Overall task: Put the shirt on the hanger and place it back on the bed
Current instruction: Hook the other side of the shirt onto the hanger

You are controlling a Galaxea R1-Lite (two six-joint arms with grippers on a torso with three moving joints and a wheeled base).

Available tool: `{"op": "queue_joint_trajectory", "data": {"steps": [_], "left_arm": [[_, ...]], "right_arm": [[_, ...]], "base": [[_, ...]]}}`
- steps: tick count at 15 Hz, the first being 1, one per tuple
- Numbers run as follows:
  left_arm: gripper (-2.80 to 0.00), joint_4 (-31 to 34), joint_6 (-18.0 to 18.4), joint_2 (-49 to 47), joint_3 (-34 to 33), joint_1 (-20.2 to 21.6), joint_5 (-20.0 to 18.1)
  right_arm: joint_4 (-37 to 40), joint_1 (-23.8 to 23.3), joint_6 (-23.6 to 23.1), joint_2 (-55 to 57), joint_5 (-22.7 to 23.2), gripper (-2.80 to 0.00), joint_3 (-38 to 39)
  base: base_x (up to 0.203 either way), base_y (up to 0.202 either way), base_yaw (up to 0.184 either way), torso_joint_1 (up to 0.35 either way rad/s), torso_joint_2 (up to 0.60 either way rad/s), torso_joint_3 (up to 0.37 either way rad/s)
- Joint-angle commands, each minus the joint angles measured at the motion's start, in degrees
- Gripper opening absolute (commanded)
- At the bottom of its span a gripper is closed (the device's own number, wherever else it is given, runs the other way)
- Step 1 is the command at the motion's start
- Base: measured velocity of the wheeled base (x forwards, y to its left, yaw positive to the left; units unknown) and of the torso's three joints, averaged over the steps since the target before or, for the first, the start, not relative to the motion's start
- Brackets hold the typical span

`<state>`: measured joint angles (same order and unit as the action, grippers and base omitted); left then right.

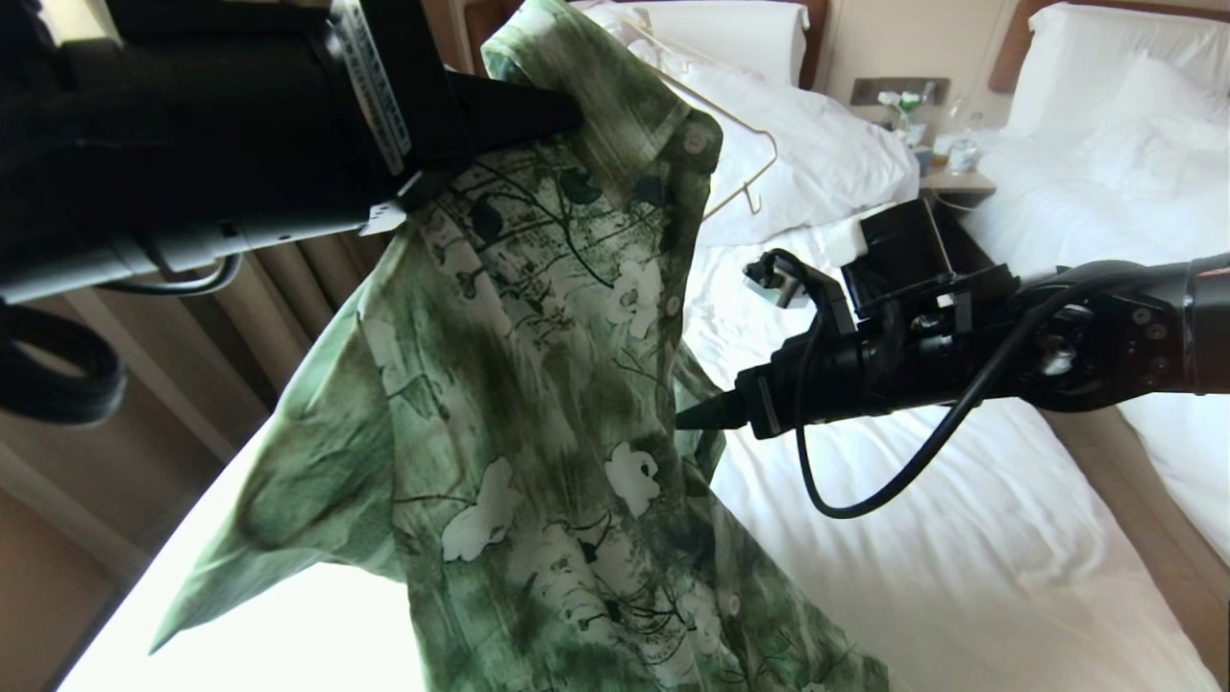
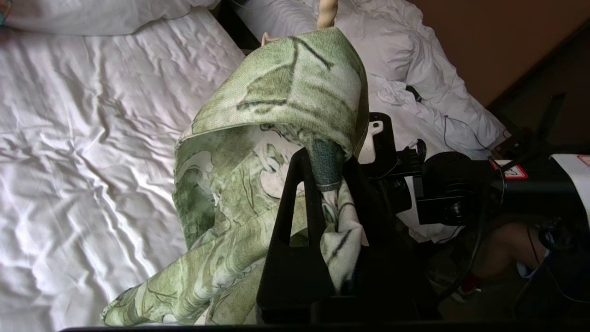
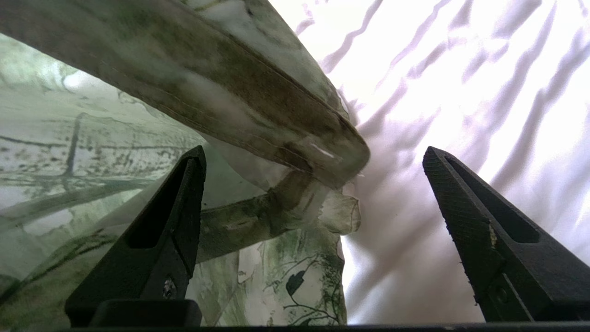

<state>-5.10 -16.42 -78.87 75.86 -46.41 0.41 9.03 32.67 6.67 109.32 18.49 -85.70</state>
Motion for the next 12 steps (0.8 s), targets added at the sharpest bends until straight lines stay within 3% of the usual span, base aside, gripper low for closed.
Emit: {"op": "queue_joint_trajectory", "data": {"steps": [1,9,12], "left_arm": [[-2.80,-0.09,-0.10,0.03,0.25,0.00,0.02],[-2.80,0.00,-0.17,0.83,0.60,1.32,0.02],[-2.80,0.10,-0.19,1.52,0.35,1.15,-0.15]], "right_arm": [[-0.24,1.11,1.39,0.81,0.14,-2.80,-0.08],[-0.64,1.02,1.51,1.42,-1.70,-2.80,-0.17],[-5.96,-0.02,5.99,2.35,-1.62,-2.80,-1.00]], "base": [[0.000,0.000,0.000,0.000,0.00,0.000],[0.000,0.000,0.000,0.000,0.00,0.000],[0.000,0.000,0.000,0.000,0.00,0.000]]}}
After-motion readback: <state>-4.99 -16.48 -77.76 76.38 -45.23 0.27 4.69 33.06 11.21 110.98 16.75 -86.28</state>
